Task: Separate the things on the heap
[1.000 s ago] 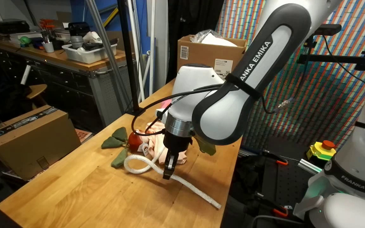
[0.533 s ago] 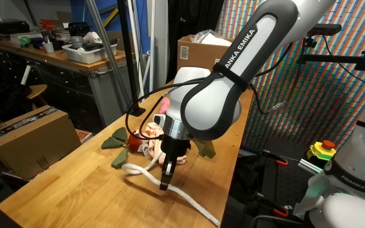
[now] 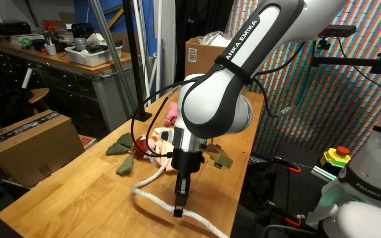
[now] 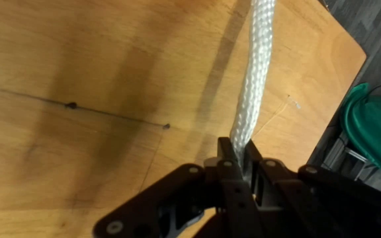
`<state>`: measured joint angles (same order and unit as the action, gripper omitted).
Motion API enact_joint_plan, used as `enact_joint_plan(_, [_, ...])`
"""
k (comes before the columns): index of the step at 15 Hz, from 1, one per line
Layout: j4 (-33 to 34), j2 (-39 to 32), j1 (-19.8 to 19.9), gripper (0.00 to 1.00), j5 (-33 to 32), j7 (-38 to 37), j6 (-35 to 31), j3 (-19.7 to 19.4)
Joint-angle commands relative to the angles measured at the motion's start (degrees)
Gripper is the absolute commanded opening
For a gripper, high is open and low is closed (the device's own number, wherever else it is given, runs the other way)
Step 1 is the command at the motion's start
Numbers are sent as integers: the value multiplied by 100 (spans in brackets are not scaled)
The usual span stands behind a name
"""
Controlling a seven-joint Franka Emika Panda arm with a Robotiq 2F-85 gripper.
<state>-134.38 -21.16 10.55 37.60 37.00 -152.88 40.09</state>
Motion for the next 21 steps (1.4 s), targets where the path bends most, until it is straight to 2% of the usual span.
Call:
enact_joint_plan(1, [152, -69, -193, 8, 410, 355, 263, -113])
enact_joint_plan(5, [150, -93, -502, 8, 436, 421, 375, -317])
enact_joint_plan(7, [128, -95, -675, 36, 378, 418, 314, -438])
enact_joint_plan(15, [71, -37, -1291, 97, 110, 363, 145, -996])
enact_joint_plan(17, [-16, 29, -1535, 100, -235, 168, -209, -1265])
enact_joint_plan(21, [-165, 53, -1872, 100, -1495, -520, -1074, -1761])
